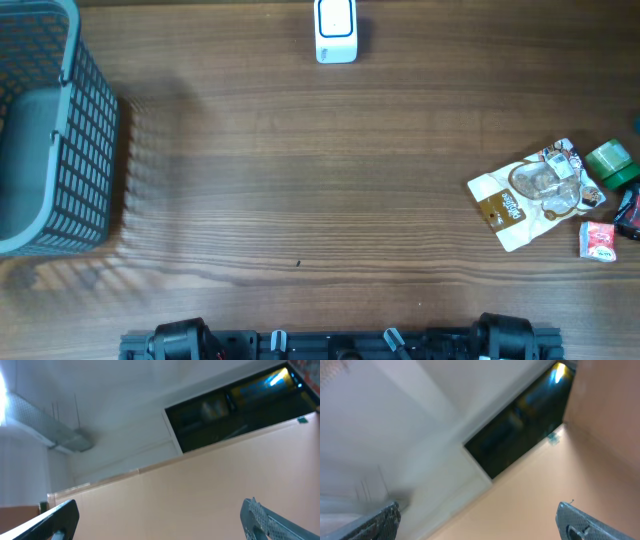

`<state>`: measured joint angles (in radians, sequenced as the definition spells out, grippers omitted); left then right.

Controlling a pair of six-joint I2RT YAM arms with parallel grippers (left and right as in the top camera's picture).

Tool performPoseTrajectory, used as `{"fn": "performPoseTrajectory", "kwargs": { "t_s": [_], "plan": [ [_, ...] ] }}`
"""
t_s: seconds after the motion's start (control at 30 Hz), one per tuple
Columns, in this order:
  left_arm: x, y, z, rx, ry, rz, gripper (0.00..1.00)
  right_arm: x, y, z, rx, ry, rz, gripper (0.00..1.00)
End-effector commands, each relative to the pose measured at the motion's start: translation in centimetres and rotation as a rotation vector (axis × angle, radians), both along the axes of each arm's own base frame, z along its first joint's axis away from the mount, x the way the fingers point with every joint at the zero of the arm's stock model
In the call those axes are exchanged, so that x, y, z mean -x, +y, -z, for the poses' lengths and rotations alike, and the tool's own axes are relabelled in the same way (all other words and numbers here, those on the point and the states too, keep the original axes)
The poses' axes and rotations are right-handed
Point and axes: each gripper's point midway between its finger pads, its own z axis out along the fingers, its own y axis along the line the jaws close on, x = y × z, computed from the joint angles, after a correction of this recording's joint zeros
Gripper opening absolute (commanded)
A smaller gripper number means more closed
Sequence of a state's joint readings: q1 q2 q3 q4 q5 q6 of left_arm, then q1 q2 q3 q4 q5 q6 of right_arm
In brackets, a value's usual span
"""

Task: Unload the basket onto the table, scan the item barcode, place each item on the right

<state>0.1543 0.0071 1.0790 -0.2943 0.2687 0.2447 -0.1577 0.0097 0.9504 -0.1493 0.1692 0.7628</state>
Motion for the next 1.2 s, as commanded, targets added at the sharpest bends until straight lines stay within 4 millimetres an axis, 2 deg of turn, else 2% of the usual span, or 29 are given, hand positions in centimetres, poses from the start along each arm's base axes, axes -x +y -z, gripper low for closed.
{"fn": "performPoseTrajectory", "kwargs": {
  "t_s": [0.0, 0.07, 0.13, 0.23, 0.3, 0.47, 0.63, 0.77, 0.83, 0.87, 0.93, 1.0, 1.17],
  "plan": [
    [-1.1, 0.5, 0.4, 0.024, 0.008, 0.008, 1.00, -9.0, 1.6, 5.2, 0.116, 0.135, -0.116, 1.00],
    [-1.1, 0.5, 0.4, 0.023, 0.003, 0.008, 1.00, -13.0, 1.4, 8.9, 0.124, 0.163, -0.133, 1.00],
    [-1.1, 0.5, 0.4, 0.023, 0.003, 0.008, 1.00, -15.7, 0.9, 12.6, 0.134, 0.161, -0.124, 1.00],
    [-1.3, 0.5, 0.5, 0.024, 0.007, 0.009, 1.00, -17.6, 0.6, 17.1, 0.250, 0.157, -0.018, 1.00],
    [-1.7, 0.6, 0.7, 0.026, 0.018, 0.008, 1.00, -18.3, 0.5, 19.4, 0.283, 0.185, 0.014, 1.00],
    [-3.8, 0.9, 2.1, 0.033, 0.068, 0.007, 1.00, -20.9, 0.2, 23.3, 0.268, 0.378, -0.016, 1.00],
    [-5.4, 1.1, 3.2, 0.039, 0.106, 0.007, 1.00, -23.2, -0.4, 30.6, 0.198, 0.681, -0.062, 1.00],
    [-6.4, 1.0, 4.4, 0.052, 0.160, 0.028, 1.00, -23.4, -1.2, 33.5, 0.147, 0.797, -0.045, 1.00],
    [-7.0, -0.9, 5.7, 0.016, 0.222, 0.146, 1.00, -23.3, -1.8, 35.3, 0.055, 0.856, -0.048, 1.00],
    [-7.4, -1.7, 6.4, -0.017, 0.241, 0.190, 1.00, -23.1, -2.3, 35.6, 0.002, 0.857, -0.037, 1.00],
    [-8.5, -1.7, 7.2, -0.018, 0.259, 0.196, 1.00, -22.9, -3.1, 36.0, -0.079, 0.857, -0.011, 1.00],
    [-10.0, -1.4, 8.4, -0.012, 0.281, 0.194, 1.00, -22.5, -3.7, 37.5, -0.178, 0.891, -0.004, 1.00],
    [-13.6, -0.9, 12.1, 0.006, 0.362, 0.195, 1.00, -22.6, -3.8, 38.2, -0.175, 0.921, 0.004, 1.00]
  ]
}}
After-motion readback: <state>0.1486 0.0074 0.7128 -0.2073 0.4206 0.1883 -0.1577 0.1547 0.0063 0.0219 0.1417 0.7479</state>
